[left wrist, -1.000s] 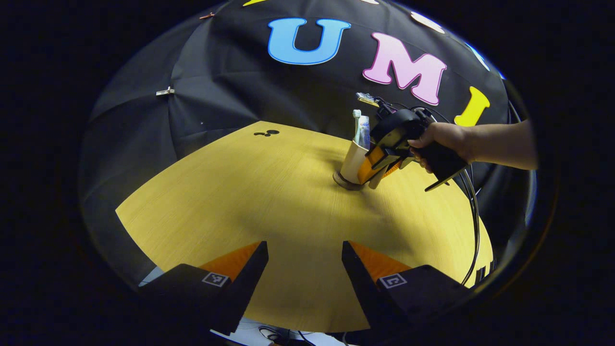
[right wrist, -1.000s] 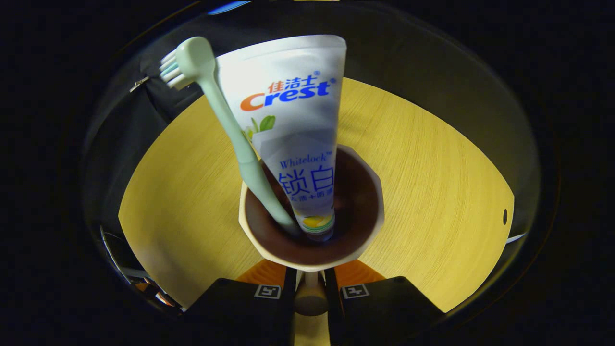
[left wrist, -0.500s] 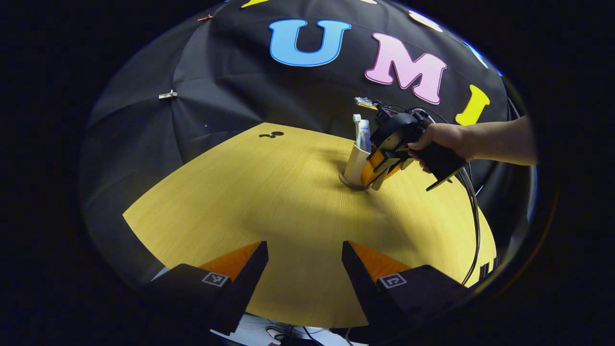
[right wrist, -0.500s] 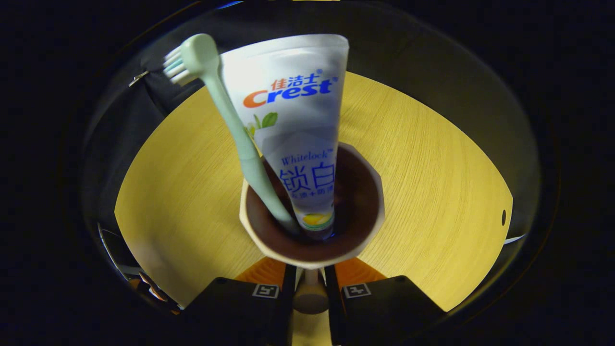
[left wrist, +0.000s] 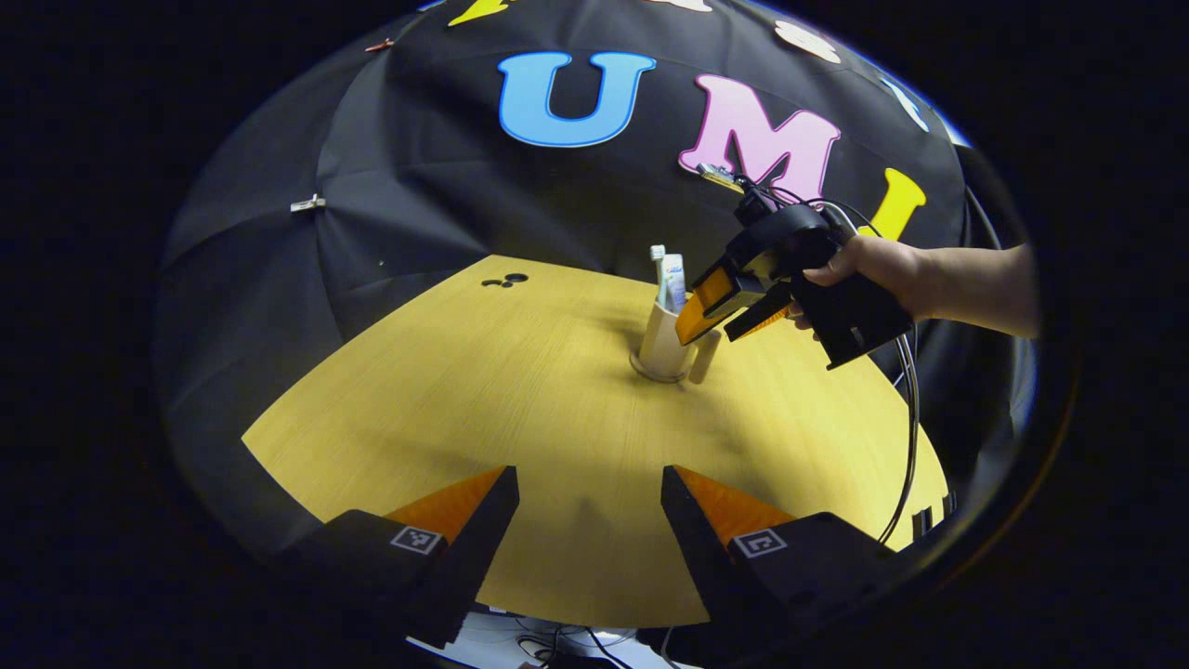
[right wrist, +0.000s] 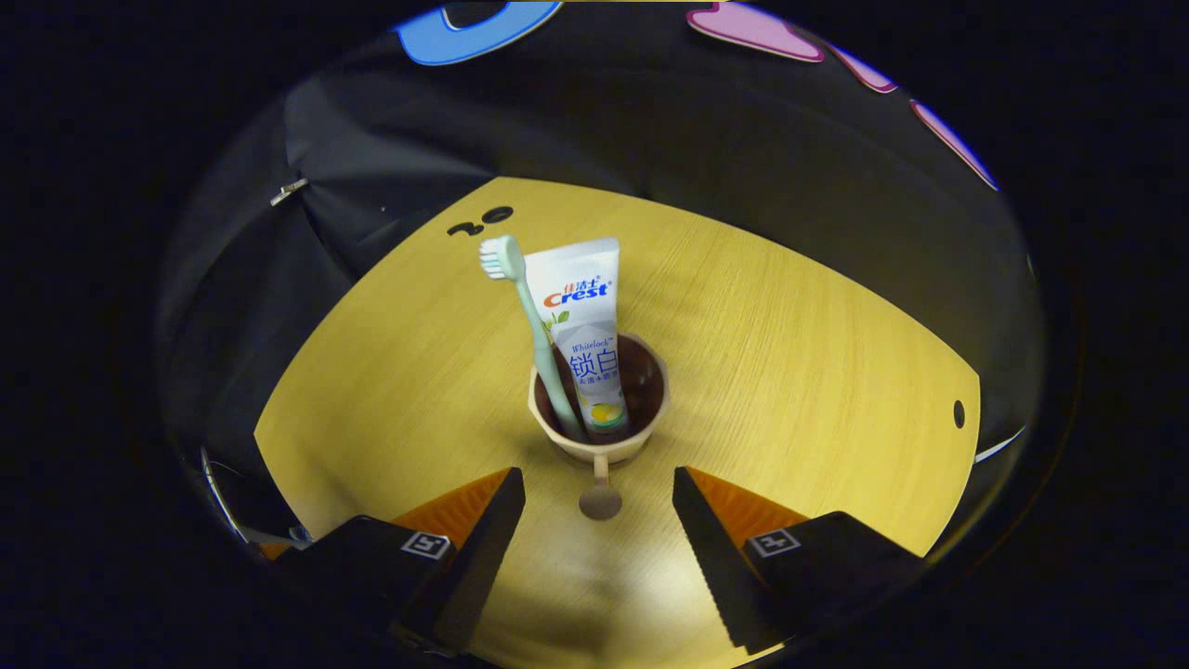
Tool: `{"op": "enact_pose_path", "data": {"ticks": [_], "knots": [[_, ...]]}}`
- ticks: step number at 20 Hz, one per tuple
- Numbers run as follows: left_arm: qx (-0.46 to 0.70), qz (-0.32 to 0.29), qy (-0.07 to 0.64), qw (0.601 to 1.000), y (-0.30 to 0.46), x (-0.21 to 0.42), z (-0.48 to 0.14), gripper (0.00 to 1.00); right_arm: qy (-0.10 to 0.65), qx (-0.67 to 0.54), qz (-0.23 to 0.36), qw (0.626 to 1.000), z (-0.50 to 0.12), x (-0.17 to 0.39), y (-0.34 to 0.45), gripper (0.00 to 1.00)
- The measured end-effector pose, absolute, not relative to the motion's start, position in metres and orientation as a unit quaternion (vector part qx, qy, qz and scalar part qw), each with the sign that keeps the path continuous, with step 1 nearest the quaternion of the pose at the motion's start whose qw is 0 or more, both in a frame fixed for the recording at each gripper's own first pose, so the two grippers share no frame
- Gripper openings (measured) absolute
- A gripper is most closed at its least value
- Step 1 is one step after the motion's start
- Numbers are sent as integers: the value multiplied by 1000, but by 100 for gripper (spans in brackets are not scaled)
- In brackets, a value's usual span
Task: Put the toothbrush and toothpaste on the desktop into the cup, then pick up the cup and place it on the coaster on the desktop.
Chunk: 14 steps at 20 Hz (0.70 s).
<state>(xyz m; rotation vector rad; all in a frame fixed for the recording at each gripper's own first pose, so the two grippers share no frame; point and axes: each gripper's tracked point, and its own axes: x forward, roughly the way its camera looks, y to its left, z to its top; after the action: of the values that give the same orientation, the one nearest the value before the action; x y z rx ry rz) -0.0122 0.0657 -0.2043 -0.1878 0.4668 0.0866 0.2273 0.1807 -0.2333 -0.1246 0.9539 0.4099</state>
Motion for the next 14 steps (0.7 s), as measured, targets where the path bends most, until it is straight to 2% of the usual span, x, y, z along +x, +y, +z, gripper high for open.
{"op": "enact_pose_path", "data": {"ticks": [9, 14], "knots": [[-49, -4, 181, 982, 40, -21, -139, 98, 337, 3, 131, 932, -117, 148, 111, 99], [-10, -55, 155, 986, 11, -38, -107, 98, 250, 20, 106, 962, -61, 67, 95, 99]]}}
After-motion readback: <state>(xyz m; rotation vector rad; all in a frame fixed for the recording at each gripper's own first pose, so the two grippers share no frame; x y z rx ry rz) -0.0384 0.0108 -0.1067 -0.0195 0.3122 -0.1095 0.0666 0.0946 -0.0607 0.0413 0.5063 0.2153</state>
